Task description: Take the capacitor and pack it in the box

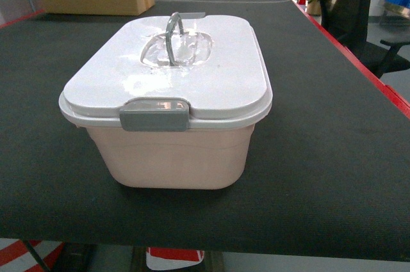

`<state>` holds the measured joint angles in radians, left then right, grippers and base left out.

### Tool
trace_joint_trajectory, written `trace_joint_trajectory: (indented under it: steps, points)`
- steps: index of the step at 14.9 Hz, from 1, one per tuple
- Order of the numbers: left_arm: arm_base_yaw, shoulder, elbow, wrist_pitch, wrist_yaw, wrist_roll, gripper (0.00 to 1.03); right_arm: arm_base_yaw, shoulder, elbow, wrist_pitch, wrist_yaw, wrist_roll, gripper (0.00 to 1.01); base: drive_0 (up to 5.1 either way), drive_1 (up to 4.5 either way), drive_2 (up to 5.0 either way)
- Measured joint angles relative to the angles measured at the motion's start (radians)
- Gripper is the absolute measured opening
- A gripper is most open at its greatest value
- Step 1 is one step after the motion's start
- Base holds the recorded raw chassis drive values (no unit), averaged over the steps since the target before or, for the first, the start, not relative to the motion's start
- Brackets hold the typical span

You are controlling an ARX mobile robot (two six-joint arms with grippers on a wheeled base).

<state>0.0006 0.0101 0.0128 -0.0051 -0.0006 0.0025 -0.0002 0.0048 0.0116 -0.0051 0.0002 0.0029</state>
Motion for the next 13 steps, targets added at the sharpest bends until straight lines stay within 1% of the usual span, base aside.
trace_joint_trajectory:
  steps: [4,7,9,11,13]
  points:
    - [0.000,0.000,0.000,0.006,0.000,-0.001,0.02,0.000,0.000,0.000,-0.001,0.000,0.000,0.98,0.0,0.00,0.0]
    - [0.000,0.000,0.000,0.001,0.000,-0.002,0.43,0.000,0.000,0.000,0.000,0.000,0.000,0.98,0.0,0.00,0.0]
    - [0.000,0.000,0.000,0.001,0.000,-0.002,0.68,0.000,0.000,0.000,0.000,0.000,0.000,0.98,0.0,0.00,0.0]
    - [0.000,0.000,0.000,0.001,0.000,-0.002,0.97,0.000,0.000,0.000,0.000,0.000,0.000,0.98,0.0,0.00,0.0]
    - [0.000,0.000,0.000,0.001,0.000,-0.002,0.98,0.000,0.000,0.000,0.000,0.000,0.000,0.98,0.0,0.00,0.0]
